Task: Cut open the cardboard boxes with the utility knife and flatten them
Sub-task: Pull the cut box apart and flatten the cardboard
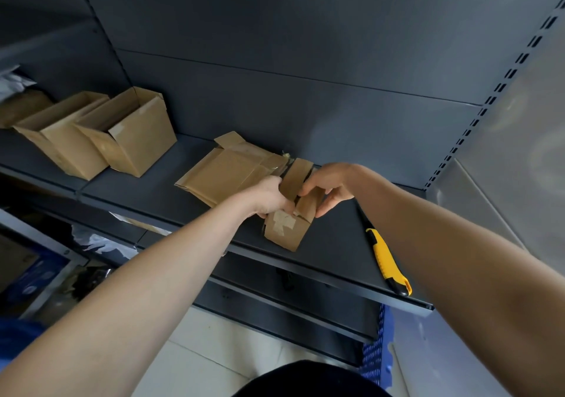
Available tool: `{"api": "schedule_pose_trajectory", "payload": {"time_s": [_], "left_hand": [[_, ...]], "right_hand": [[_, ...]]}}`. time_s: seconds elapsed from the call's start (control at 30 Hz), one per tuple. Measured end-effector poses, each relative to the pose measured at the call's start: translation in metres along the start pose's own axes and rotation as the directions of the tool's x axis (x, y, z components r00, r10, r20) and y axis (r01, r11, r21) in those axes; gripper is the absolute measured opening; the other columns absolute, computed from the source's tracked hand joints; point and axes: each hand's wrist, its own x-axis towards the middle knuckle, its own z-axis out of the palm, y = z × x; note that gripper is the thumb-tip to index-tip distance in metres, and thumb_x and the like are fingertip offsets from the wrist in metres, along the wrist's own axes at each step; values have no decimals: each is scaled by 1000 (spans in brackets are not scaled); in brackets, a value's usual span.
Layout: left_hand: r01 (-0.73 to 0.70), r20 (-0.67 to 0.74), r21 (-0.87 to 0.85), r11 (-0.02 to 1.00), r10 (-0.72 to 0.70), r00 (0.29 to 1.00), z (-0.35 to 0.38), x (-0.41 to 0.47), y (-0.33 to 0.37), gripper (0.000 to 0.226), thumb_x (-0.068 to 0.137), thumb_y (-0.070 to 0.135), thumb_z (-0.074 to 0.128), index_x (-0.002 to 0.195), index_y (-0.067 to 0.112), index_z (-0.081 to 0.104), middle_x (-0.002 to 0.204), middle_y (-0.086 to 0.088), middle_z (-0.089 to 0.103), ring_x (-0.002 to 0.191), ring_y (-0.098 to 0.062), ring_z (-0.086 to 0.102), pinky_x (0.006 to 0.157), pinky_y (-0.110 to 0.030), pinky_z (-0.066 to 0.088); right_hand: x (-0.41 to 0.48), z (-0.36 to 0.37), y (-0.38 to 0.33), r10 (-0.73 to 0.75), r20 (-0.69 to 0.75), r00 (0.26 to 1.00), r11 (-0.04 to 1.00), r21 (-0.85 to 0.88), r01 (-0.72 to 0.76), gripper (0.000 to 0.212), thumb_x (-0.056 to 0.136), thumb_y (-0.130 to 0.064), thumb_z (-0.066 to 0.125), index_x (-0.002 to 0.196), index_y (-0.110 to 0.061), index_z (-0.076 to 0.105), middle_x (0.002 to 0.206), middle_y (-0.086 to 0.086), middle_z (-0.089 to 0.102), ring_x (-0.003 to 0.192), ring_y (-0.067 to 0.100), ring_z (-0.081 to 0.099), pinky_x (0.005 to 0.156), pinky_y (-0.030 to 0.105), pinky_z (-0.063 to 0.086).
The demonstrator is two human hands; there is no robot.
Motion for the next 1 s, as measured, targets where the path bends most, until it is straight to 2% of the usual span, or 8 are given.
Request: {"api": "schedule_pose_trajectory", "payload": {"time_s": [0.07,0.2,0.3,0.43,0.6,0.8,0.87,1.0], "left_hand": [[-25,-32,2,1000,25,999,-2,0,-5,38,83,12,68,116,13,51,102,-1,60,85,-17,58,64,-25,47],[-27,-42,26,999,28,999,-6,-2,-15,34,81,9,68,113,4,59,81,-3,61,64,-13,55,48,-20,39],[-11,-67,58,998,15,998,-7,0,-20,36,79,12,70,111,2,59,89,-11,64,73,-21,59,55,-27,47],[-17,-130,94,995,29,991,-3,7,-24,34,77,14,70,109,4,62,102,-14,67,94,-28,65,83,-39,54],[-20,-135,208,978,50,990,-6,12,-25,31,78,16,68,106,5,61,98,-12,66,88,-26,65,82,-41,56],[-50,-127,377,925,105,986,-7,13,-27,14,86,9,55,99,5,59,85,-7,58,75,-23,58,58,-29,44],[-82,-104,403,912,134,985,-9,12,-28,17,88,8,52,105,6,57,90,-8,58,79,-23,58,60,-29,45],[-158,-8,416,895,177,984,-19,17,-37,26,87,13,56,113,10,53,104,-8,60,92,-24,59,82,-38,53]], "right_hand": [[4,7,-3,-16,-36,999,1000,-5,16,48,87,-7,67,131,-4,47,127,19,44,95,40,62,78,43,59],[9,18,-12,-32,-73,997,999,-22,31,47,88,-8,65,132,-5,48,125,19,46,88,39,63,78,44,59],[9,23,-18,-18,-94,995,999,-45,13,46,88,-8,65,130,-6,48,114,19,48,81,39,64,77,43,59],[10,26,-19,-13,-114,993,998,-66,6,48,88,-9,65,132,-7,47,115,18,44,79,38,63,74,40,59],[10,30,-22,4,-141,990,998,-66,-13,51,88,-11,64,135,-10,44,121,18,44,88,39,63,65,41,60],[10,36,-25,21,-159,987,999,-43,-29,55,89,-11,63,139,-11,40,133,19,40,105,45,59,71,39,61],[10,36,-26,27,-153,988,999,-16,-30,59,89,-11,63,142,-11,36,139,20,36,106,46,58,76,39,60],[8,35,-28,28,-138,990,999,26,-25,63,89,-10,64,144,-13,34,143,19,32,109,49,56,79,38,59]]}}
